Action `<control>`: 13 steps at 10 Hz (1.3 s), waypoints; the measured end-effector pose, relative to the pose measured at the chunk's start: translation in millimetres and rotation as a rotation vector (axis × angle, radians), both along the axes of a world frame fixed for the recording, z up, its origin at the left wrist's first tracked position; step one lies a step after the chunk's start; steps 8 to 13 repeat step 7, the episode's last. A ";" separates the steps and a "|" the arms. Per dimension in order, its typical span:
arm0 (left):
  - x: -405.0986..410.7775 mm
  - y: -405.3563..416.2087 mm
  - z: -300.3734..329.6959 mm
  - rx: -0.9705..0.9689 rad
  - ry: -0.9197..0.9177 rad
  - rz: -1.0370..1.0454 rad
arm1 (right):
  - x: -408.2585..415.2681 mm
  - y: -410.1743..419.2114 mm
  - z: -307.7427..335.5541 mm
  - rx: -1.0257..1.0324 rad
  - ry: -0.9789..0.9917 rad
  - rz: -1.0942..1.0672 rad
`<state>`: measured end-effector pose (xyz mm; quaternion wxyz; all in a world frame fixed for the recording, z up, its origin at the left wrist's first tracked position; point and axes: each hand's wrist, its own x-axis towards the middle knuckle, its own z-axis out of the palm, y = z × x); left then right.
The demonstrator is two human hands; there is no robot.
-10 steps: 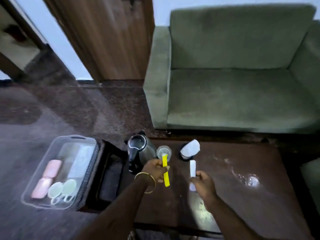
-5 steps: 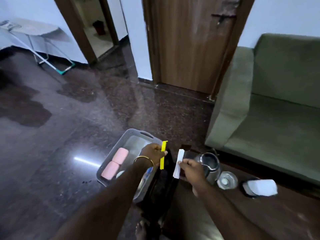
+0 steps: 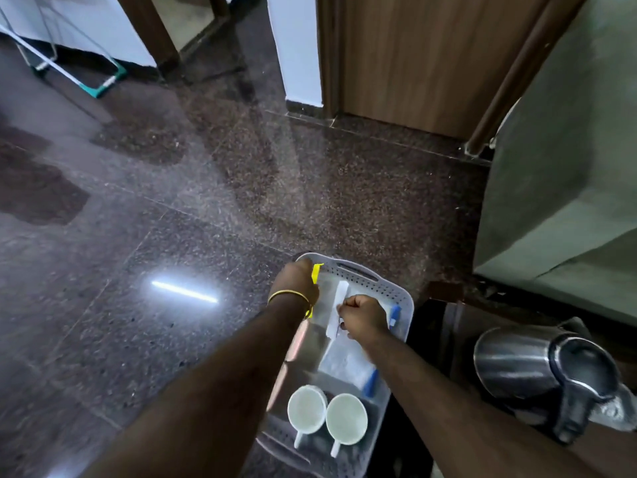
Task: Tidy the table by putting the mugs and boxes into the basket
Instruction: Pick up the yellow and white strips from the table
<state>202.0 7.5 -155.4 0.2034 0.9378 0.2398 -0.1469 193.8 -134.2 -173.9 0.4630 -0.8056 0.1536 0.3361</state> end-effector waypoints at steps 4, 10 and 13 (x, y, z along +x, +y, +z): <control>8.1 2.2 -39.1 0.211 0.034 -0.248 | 17.0 46.5 -38.1 -0.083 -0.069 0.227; -39.7 -22.5 0.3 0.234 0.061 -0.213 | -21.1 -6.0 6.9 -0.225 -0.230 0.327; -39.7 -22.5 0.3 0.234 0.061 -0.213 | -21.1 -6.0 6.9 -0.225 -0.230 0.327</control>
